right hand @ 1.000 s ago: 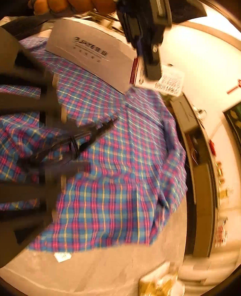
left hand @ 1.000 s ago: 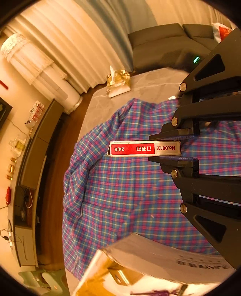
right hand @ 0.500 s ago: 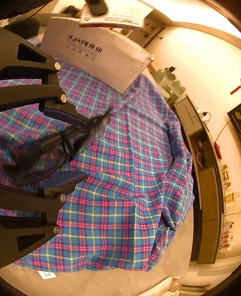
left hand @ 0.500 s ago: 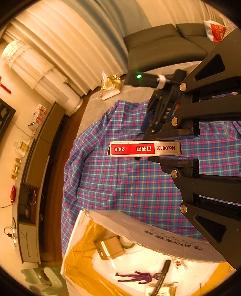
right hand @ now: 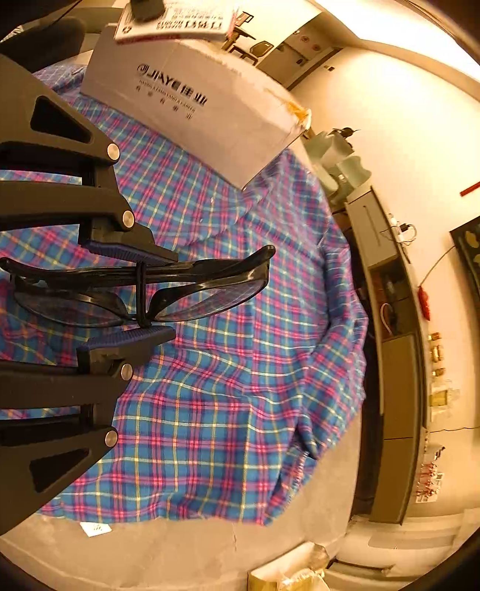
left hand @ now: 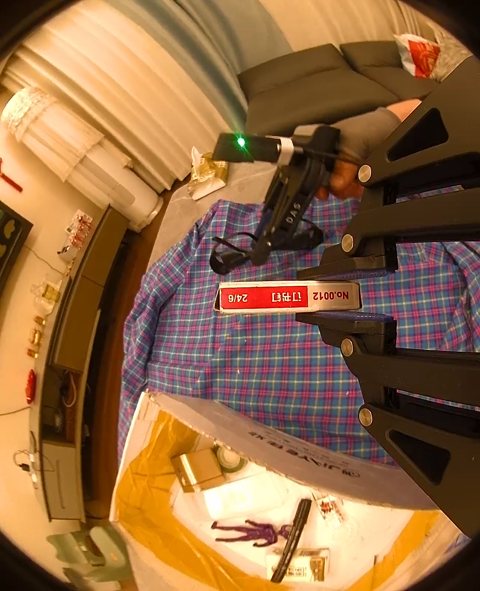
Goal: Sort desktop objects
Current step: 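Carry the glasses and card box with both tools over the box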
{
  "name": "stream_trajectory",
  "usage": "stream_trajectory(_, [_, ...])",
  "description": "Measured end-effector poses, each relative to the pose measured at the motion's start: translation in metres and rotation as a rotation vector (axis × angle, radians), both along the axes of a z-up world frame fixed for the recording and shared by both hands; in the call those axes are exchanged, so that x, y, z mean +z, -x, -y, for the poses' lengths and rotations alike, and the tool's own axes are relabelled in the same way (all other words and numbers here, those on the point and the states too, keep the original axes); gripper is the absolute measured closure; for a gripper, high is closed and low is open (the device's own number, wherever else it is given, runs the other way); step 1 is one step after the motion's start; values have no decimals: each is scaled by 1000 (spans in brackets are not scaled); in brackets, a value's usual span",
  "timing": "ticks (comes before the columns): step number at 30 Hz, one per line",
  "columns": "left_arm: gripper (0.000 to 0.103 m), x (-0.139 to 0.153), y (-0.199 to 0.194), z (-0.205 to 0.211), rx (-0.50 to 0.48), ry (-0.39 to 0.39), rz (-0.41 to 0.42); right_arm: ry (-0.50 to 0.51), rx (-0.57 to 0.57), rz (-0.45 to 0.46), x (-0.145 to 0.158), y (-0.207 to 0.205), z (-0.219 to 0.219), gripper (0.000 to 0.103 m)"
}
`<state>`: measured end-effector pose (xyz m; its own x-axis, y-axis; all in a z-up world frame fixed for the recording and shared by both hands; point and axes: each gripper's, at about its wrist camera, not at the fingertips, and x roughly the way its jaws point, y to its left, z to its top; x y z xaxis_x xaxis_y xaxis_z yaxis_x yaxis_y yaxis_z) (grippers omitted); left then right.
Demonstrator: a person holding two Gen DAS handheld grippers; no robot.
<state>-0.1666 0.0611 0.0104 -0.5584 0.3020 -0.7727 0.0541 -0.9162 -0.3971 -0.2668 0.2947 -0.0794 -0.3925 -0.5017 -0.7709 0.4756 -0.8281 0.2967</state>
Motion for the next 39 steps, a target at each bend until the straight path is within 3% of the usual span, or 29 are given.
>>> stream_trajectory(8, [89,13,-32,10,6,27,-46,52,-13,-87,41,-37,6,69])
stream_trajectory(14, [89,13,-56,23,15,29,-54,97,9,-153,74,-88,21,69])
stream_trajectory(26, [89,15,-100,58,43,72,-84,86,81,-133,67,-161,71,69])
stream_trajectory(39, [89,13,-124,105,88,0,-114,100,150,-156,104,-198,122,69])
